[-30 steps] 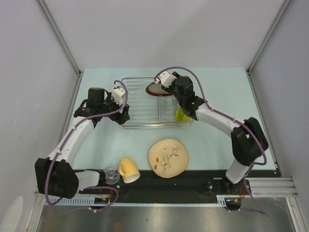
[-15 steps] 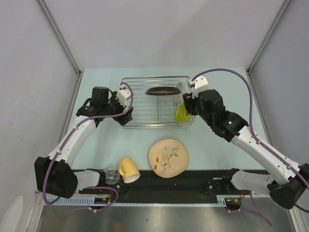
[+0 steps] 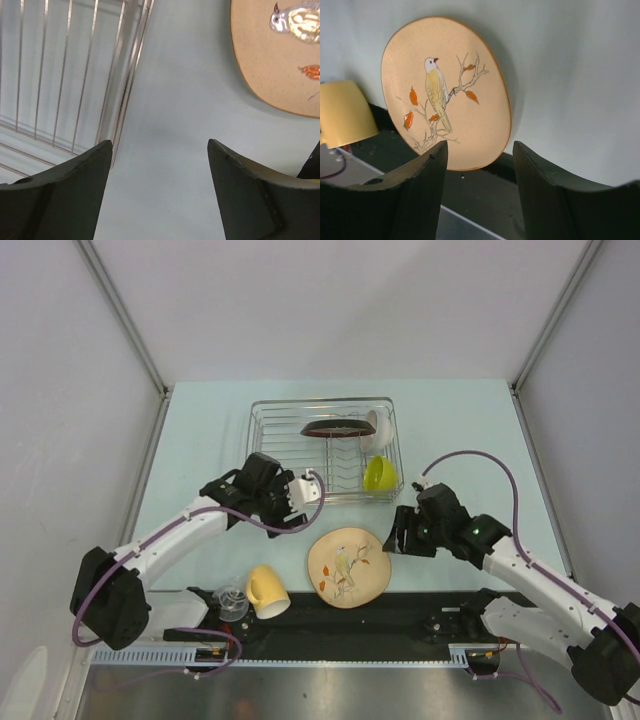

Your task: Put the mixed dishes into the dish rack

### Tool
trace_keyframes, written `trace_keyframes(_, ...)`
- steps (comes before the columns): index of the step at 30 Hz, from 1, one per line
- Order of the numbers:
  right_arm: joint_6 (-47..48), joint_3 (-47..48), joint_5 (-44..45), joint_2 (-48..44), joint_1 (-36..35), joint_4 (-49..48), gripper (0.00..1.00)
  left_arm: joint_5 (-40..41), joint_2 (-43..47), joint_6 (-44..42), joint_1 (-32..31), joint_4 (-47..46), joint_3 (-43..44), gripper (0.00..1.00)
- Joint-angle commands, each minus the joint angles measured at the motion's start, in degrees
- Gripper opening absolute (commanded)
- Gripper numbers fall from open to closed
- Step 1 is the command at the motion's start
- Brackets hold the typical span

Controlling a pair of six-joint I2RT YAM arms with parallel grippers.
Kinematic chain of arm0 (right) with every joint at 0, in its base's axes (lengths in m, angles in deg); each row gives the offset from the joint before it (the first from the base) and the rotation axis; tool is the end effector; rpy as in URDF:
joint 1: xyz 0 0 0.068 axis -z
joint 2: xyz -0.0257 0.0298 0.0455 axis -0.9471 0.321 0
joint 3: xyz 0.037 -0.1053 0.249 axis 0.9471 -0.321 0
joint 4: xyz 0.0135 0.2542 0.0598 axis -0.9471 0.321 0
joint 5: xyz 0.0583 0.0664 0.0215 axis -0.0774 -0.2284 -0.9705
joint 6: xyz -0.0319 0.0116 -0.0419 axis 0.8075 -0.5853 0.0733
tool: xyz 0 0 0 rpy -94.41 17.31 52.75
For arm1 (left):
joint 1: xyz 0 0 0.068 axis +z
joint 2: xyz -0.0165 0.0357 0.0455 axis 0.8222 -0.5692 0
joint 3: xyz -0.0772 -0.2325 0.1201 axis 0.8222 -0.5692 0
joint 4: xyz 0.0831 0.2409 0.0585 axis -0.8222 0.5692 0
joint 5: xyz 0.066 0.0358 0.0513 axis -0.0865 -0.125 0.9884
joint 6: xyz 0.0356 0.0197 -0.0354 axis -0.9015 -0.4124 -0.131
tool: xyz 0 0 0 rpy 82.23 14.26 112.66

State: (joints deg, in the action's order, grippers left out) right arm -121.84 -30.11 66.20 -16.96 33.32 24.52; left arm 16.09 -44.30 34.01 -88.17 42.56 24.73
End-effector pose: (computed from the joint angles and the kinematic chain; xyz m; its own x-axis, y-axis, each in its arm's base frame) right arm 0.1424 0.1159 0.2428 -0.8898 0.0450 -0.4542 -0.1754 0.8849 0.4314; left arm 0.2060 -0.1437 0.2495 -0.1450 0.7903 -0.5954 0.9251 0.3217 0.2017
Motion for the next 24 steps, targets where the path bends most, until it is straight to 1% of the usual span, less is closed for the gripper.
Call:
trace_keyframes(1, -11.21, -5.06, -8.58, -3.06, 1.39, -7.38, 0.59, 4.59, 0.24, -4.78, -2.81, -3.05, -3.61, 0.82)
trace_keyframes(3, -12.2, -8.22, -9.38, -3.24, 1.83, -10.1, 0.59, 5.38, 0.77, -5.65, -3.52, -4.81, -5.9, 0.83)
trace_keyframes(6, -13.78, -12.43, -11.84, -2.1, 3.06, -14.75, 0.58, 6.0, -0.45, -6.36, -4.84, -5.35, -6.88, 0.82)
trace_keyframes(9, -13.87, -14.99, -12.46, -0.53, 3.59, -17.05, 0.57, 6.61, -1.24, -7.15, -6.25, -5.7, -7.49, 0.82)
trace_keyframes(13, -11.94, -17.02, -12.2, -0.6, 5.34, -18.37, 0.56, 8.89, -1.77, -6.89, -10.1, -6.66, -9.16, 0.82)
trace_keyframes(16, -12.2, -19.3, -13.51, -0.87, 7.1, -20.21, 0.56, 9.08, -2.47, -5.84, -11.78, -7.28, -9.61, 0.82)
trace_keyframes(19, -13.16, -21.5, -14.83, -0.17, 7.81, -22.76, 0.56, 8.81, -3.88, -5.13, -12.4, -8.16, -9.78, 0.82)
trace_keyframes(24, -13.34, -21.07, -15.44, 1.5, 8.34, -24.0, 0.56, 8.46, -5.55, -2.58, -14.07, -10.18, -10.57, 0.82)
